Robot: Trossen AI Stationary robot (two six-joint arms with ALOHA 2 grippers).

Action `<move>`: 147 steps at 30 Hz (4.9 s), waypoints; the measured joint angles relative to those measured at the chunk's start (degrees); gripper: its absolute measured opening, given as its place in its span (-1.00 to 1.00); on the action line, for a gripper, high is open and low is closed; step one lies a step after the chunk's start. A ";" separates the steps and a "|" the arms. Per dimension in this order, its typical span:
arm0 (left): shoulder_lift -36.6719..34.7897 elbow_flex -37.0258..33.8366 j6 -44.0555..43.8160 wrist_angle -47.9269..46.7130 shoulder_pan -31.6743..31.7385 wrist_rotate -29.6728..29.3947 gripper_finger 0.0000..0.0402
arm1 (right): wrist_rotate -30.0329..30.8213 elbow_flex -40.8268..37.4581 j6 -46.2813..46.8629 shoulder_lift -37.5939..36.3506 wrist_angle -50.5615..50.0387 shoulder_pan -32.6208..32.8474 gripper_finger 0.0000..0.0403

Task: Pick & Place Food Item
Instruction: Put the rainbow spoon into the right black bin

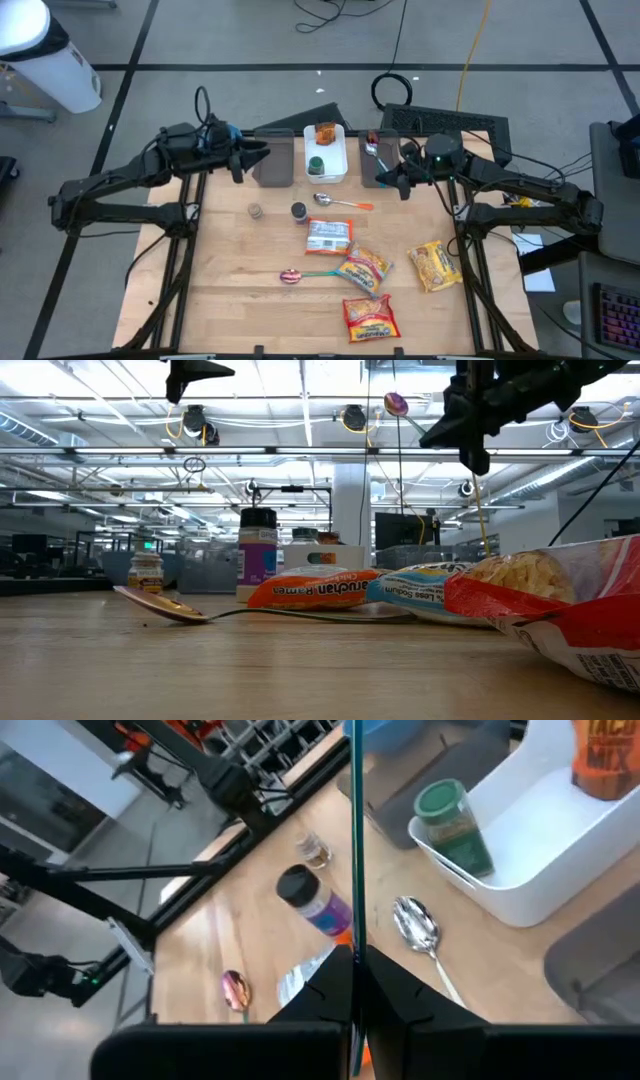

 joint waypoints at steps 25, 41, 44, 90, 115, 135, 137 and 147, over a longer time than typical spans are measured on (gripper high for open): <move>10.57 0.01 -5.56 3.69 -0.02 3.77 -0.05 | 3.55 -9.30 2.28 1.92 -0.15 -0.96 -0.99; 10.83 -0.01 -3.34 3.13 0.00 3.62 -0.05 | -2.62 2.17 -7.58 13.39 -5.66 -12.77 -1.00; 10.83 -0.01 -3.13 1.92 0.00 3.62 -0.05 | -2.44 7.06 -12.68 16.68 -13.52 -14.58 -1.00; 10.83 -0.01 -3.18 -0.97 -0.11 3.28 -0.05 | 9.28 11.02 -18.27 34.02 -21.27 -19.96 -1.00; 11.77 -0.05 -2.24 -0.67 0.00 2.57 -0.05 | 7.73 11.02 -17.39 36.70 -18.96 -19.80 -1.00; 15.82 -0.08 -3.62 4.86 -0.04 7.86 -0.05 | 5.09 15.35 -17.01 43.15 -20.96 -19.93 -1.00; 15.80 -0.08 -3.60 4.86 -0.07 7.87 -0.05 | 5.06 15.71 -17.02 43.98 -21.61 -19.93 -1.00; 15.80 -0.08 -3.39 4.84 -0.07 7.86 -0.05 | 4.87 15.74 -17.35 44.54 -22.34 -19.93 -1.00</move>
